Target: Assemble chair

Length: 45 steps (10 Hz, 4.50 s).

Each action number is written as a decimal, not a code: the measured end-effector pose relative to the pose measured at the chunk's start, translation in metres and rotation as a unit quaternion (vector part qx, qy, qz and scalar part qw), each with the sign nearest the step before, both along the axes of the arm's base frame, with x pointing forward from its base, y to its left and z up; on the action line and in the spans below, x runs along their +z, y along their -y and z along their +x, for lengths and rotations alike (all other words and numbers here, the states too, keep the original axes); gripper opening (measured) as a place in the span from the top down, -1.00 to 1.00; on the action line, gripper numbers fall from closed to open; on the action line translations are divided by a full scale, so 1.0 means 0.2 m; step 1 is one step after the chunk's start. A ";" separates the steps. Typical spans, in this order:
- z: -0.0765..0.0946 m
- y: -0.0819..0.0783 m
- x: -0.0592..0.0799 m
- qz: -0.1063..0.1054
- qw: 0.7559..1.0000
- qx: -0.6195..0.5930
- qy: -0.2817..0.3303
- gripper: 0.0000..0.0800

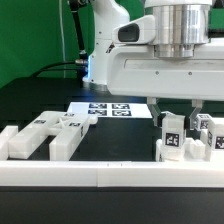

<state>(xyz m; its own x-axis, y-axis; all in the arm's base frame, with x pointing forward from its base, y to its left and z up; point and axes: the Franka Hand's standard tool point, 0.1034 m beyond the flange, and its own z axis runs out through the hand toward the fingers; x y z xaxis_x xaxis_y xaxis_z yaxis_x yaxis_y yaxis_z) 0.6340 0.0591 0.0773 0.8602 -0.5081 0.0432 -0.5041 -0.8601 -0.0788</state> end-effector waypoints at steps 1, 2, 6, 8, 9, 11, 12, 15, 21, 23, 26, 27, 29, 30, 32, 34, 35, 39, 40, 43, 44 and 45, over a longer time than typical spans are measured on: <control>0.00 -0.01 0.00 0.005 0.997 -0.073 -0.004 0.27; 0.00 -0.01 0.00 0.008 0.991 -0.132 -0.007 0.27; 0.00 -0.02 0.00 0.022 0.948 -0.318 -0.014 0.27; 0.00 -0.02 0.00 0.024 0.945 -0.326 -0.015 0.27; 0.00 -0.01 0.00 0.022 0.952 -0.304 -0.014 0.10; 0.00 0.01 0.00 0.016 0.969 -0.247 -0.010 -0.36; 0.00 0.01 0.00 0.010 0.985 -0.172 -0.008 -0.58; 0.00 0.03 -0.01 -0.006 1.000 0.029 0.000 -0.62; 0.00 0.02 0.00 -0.025 0.971 0.236 0.008 -0.62; 0.00 0.02 0.00 -0.029 0.955 0.296 0.010 -0.62; 0.00 0.02 -0.01 -0.030 0.953 0.302 0.011 -0.13; 0.00 0.02 -0.01 -0.029 0.955 0.295 0.010 -0.13; 0.00 0.02 -0.01 -0.026 0.964 0.263 0.009 0.28; 0.00 0.02 -0.01 -0.022 0.974 0.224 0.008 0.28; 0.01 0.03 -0.01 -0.016 0.990 0.143 0.005 0.28; 0.01 0.03 -0.01 -0.008 0.999 0.034 0.000 0.28; 0.00 0.03 -0.01 -0.005 1.000 -0.005 -0.002 0.27; 0.00 -0.01 -0.02 0.011 0.972 -0.236 -0.005 0.27; 0.00 -0.01 -0.02 0.012 0.961 -0.275 -0.005 0.27; 0.00 -0.01 -0.02 0.014 0.958 -0.287 -0.007 -0.12; 0.00 -0.01 -0.02 0.013 0.963 -0.270 -0.006 -0.12; 0.00 -0.01 -0.02 0.012 0.967 -0.256 -0.005 -0.43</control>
Offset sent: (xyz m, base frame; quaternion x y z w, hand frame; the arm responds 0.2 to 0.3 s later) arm 0.0030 0.0078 -0.0125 -0.0246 0.0010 0.2257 0.9739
